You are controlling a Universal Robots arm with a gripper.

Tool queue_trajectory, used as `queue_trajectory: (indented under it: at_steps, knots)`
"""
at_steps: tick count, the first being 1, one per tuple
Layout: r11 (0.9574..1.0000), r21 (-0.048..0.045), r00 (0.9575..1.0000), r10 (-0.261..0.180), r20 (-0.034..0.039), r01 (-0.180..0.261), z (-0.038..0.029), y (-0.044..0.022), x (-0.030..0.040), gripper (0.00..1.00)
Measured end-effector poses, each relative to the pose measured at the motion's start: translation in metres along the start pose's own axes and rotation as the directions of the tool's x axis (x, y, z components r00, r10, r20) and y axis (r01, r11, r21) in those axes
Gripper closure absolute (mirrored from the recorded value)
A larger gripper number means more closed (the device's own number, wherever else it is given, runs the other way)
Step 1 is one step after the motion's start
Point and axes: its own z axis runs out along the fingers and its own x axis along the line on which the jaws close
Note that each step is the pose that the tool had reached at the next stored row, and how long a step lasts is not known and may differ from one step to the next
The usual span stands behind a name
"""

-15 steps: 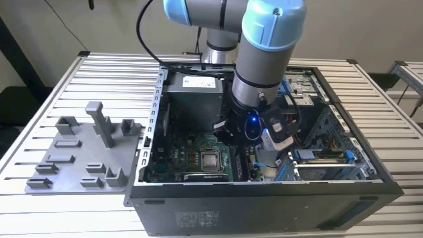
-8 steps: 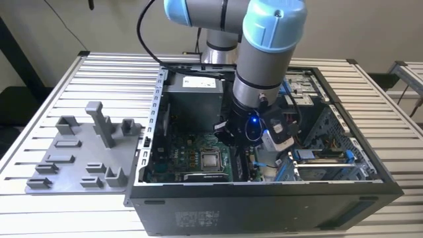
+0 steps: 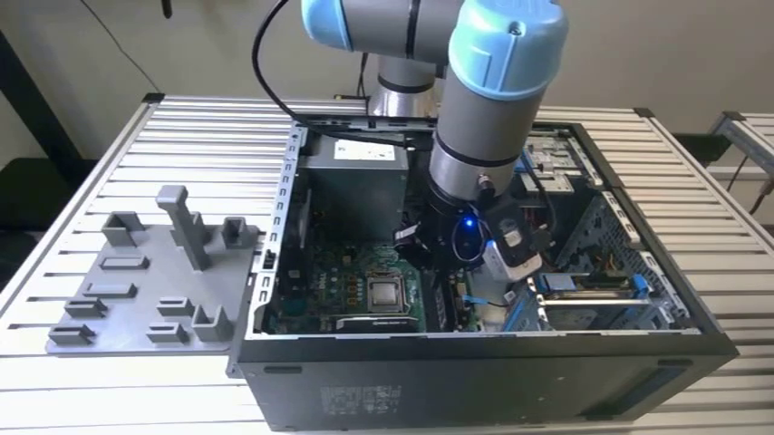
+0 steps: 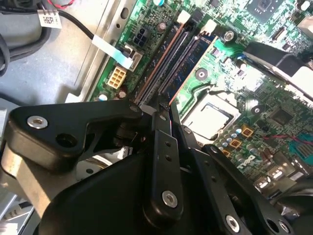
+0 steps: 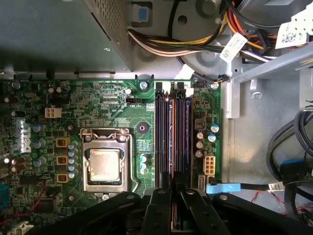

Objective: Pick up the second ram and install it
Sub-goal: 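Insert the second ram into the second slot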

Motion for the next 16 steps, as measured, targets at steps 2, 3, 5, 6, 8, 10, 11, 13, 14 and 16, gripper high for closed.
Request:
queue_trajectory:
  at_steps: [2,3,5,6,8,10,11,13,14,16]
  knots:
    - [1.0,-0.0003,1.0,0.0,0.0001,0.0,0.001,0.0,0.0,0.86]
    - [1.0,-0.0001,1.0,0.0,0.0,0.0,0.0014,-0.0001,0.0,0.86]
    - [1.0,0.0002,1.0,0.0,-0.0001,0.0,0.0018,-0.0001,-0.0001,0.86]
    - [1.0,-0.0002,1.0,0.0,0.0,0.0,0.0026,-0.0001,-0.0001,0.86]
    - [1.0,-0.0001,1.0,0.0,0.0,0.0,0.0034,-0.0001,-0.0001,0.86]
    - [1.0,0.0001,1.0,0.0,0.0,0.0,0.0036,-0.0002,-0.0001,0.86]
    - [1.0,-0.0002,1.0,0.0,0.0001,0.0,0.0042,-0.0002,-0.0001,0.86]
    - [1.0,-0.0002,1.0,0.0,0.0,0.0,0.0052,-0.0003,-0.0001,0.86]
    - [1.0,-0.0001,1.0,0.0,0.0,0.0,0.0056,-0.0003,-0.0001,0.86]
    - [1.0,-0.0001,1.0,0.0,0.0,0.0,0.0063,-0.0003,0.0,0.86]
